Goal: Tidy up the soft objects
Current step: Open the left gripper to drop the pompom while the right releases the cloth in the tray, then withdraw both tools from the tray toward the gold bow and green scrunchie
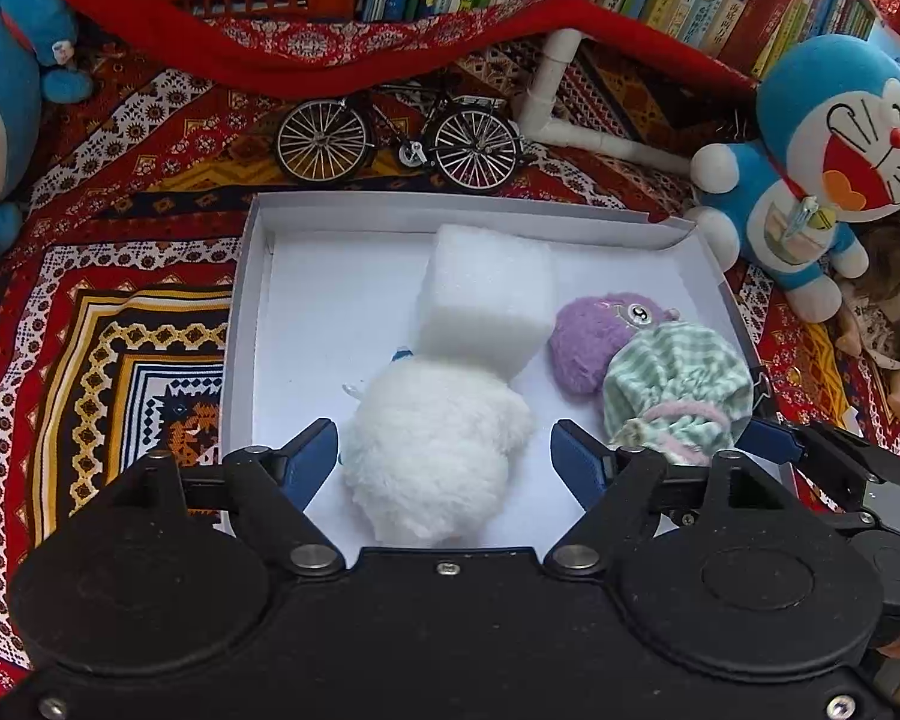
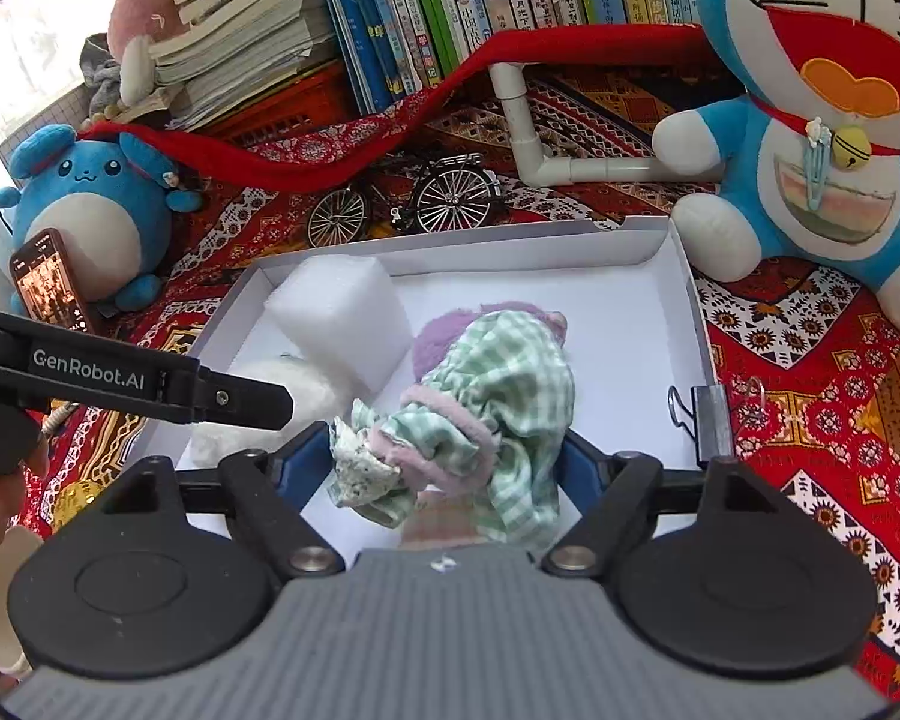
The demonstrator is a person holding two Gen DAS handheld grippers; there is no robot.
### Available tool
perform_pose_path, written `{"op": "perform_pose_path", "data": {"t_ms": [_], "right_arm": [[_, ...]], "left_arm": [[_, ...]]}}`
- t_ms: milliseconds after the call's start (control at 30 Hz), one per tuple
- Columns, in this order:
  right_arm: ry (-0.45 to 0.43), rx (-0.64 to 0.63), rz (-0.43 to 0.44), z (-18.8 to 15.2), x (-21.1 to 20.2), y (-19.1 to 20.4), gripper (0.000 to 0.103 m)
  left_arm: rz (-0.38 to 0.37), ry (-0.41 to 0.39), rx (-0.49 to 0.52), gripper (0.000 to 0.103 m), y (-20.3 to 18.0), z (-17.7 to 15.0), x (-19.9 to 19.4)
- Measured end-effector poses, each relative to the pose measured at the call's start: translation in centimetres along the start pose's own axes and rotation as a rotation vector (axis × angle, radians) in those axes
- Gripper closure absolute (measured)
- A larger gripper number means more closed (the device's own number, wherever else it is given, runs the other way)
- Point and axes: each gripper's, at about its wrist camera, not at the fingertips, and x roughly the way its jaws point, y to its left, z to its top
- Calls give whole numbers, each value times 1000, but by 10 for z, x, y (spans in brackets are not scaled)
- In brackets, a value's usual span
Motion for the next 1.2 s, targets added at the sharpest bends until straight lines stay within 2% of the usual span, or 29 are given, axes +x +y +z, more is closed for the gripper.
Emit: {"op": "perform_pose_path", "data": {"t_ms": [433,1000,1200], "right_arm": [[-57,-39,2,-5,-33,11,11],[-196,-97,32,-29,-99,20,3],[-237,-127,41,-47,-119,24,1]], "left_arm": [[-13,-61,32,25,-5,-16,-30],[-60,-224,90,24,-4,-62,-100],[-42,-309,144,22,-3,-88,-124]]}}
